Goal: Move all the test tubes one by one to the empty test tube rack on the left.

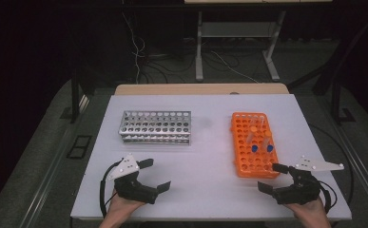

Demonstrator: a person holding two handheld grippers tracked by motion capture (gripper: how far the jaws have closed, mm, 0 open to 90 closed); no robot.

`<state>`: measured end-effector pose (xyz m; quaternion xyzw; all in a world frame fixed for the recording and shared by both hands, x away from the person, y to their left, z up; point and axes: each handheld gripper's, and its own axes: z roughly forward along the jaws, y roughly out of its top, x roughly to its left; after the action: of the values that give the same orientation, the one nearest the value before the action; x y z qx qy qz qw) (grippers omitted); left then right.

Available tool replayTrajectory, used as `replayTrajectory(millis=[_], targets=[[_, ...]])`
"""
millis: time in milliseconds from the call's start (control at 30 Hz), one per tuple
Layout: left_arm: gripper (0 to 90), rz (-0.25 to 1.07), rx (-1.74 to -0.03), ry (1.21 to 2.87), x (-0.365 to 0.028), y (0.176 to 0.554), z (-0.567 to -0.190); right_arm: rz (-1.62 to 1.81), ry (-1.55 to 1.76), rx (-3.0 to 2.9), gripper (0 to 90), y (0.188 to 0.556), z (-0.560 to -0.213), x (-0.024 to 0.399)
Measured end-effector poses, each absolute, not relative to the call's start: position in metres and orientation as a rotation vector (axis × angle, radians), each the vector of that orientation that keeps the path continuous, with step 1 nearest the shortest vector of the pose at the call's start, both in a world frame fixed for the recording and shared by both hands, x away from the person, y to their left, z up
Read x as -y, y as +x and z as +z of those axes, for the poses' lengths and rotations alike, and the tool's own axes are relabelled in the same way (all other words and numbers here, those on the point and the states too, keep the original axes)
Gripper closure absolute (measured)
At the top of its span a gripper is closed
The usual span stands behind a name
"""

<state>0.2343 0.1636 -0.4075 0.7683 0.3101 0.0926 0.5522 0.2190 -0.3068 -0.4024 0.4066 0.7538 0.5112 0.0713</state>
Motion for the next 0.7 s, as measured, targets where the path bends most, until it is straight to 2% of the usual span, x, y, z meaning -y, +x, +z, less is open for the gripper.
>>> replayTrajectory(millis=[700], targets=[[0.0,0.213,-0.764,1.805,-0.1696,0.2390,-0.4096,1.495,1.238,-2.269,0.1,0.2192,-0.4001,0.3097]])
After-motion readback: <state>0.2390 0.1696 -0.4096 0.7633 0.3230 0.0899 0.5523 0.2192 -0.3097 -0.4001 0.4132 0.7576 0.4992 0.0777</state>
